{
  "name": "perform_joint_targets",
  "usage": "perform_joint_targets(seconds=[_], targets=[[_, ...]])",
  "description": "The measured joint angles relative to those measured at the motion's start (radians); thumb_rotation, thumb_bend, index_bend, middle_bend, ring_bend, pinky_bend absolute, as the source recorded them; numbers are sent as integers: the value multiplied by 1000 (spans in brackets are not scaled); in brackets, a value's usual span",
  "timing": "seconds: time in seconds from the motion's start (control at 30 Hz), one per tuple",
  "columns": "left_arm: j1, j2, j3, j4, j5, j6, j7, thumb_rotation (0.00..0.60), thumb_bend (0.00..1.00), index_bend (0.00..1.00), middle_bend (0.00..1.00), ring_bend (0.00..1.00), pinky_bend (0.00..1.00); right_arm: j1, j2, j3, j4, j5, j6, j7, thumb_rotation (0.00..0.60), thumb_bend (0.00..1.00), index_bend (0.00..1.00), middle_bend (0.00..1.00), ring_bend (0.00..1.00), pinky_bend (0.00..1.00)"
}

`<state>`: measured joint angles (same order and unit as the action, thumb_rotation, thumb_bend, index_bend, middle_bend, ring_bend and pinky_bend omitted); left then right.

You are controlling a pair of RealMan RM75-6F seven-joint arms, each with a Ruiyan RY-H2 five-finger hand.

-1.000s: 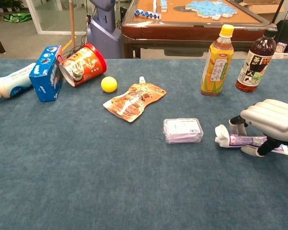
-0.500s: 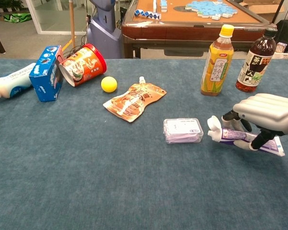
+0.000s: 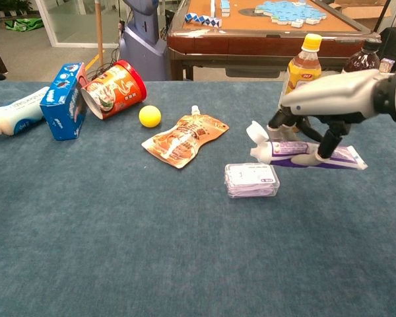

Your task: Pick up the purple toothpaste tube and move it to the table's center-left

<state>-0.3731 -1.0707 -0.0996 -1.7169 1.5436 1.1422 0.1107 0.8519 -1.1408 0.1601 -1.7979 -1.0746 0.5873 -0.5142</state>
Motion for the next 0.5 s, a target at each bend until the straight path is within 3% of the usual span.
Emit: perform_joint_targets(seconds=[0.27, 0.5], targets=[[-117, 25, 0, -14, 57, -118, -45, 600, 244, 0, 630, 712, 743, 236, 36, -19, -56, 218, -81, -80, 600, 858, 916, 813, 687, 416], [-190, 25, 0, -50, 69, -183, -56, 600, 264, 0, 700, 796, 802, 430, -11, -81, -49, 389, -80, -126, 600, 870, 922, 818, 696, 418]])
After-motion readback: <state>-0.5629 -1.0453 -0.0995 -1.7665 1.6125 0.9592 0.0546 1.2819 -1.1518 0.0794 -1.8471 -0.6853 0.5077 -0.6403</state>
